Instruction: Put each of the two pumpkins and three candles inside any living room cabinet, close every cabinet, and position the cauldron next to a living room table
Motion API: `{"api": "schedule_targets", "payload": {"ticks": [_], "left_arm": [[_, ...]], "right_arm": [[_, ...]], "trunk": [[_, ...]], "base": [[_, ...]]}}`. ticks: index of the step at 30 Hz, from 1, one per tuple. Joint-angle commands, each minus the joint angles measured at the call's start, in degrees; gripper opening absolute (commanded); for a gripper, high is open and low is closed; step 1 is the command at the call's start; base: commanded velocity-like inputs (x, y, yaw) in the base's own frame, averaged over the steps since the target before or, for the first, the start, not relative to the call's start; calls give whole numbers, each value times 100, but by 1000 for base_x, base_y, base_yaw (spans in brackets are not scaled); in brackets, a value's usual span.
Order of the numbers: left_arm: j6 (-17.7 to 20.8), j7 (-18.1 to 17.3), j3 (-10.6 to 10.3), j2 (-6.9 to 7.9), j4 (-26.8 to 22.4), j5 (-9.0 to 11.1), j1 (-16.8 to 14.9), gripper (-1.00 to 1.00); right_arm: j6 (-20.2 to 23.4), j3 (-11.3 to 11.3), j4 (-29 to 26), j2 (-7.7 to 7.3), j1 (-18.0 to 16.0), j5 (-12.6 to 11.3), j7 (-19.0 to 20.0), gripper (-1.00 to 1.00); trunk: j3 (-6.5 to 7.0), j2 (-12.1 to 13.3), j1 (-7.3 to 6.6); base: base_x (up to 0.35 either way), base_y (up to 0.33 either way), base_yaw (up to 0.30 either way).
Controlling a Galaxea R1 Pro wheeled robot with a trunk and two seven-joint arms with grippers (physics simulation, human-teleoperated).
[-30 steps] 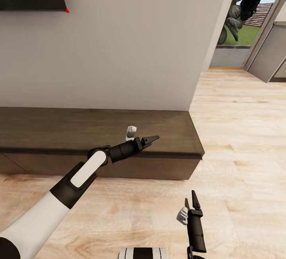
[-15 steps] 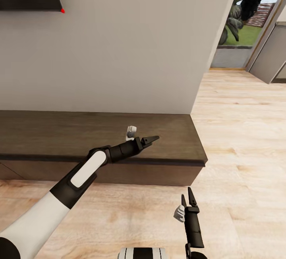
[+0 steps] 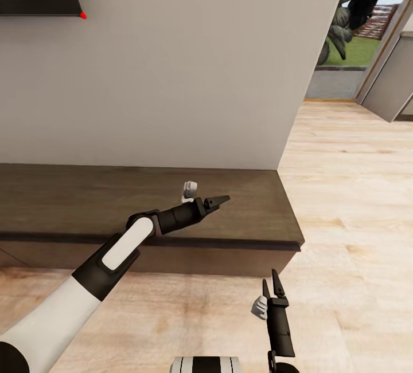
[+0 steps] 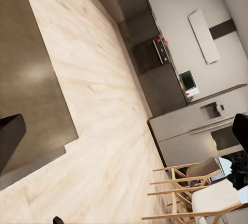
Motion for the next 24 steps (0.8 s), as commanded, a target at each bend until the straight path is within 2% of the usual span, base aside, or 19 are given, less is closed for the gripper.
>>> {"api": "schedule_targets", "payload": {"ticks": [1, 8, 20, 24], "left_arm": [[0, 0, 0, 0, 0, 1, 0, 100], [0, 1, 0, -1, 0, 2, 0, 100], [0, 1, 0, -3, 3, 1, 0, 100], [0, 1, 0, -7, 4, 1, 0, 100]], "right_arm": [[0, 0, 1, -1, 1, 0, -1, 100], [0, 0, 4, 1, 1, 0, -1, 100], [-14, 0, -62, -39, -7, 3, 9, 100], [-17, 0, -121, -37, -7, 8, 22, 100]], "trunk": [[0, 0, 0], [0, 0, 0], [0, 0, 0], [0, 0, 0]], "base": [[8, 0, 0], [155, -101, 0], [13, -8, 0], [191, -19, 0]]}}
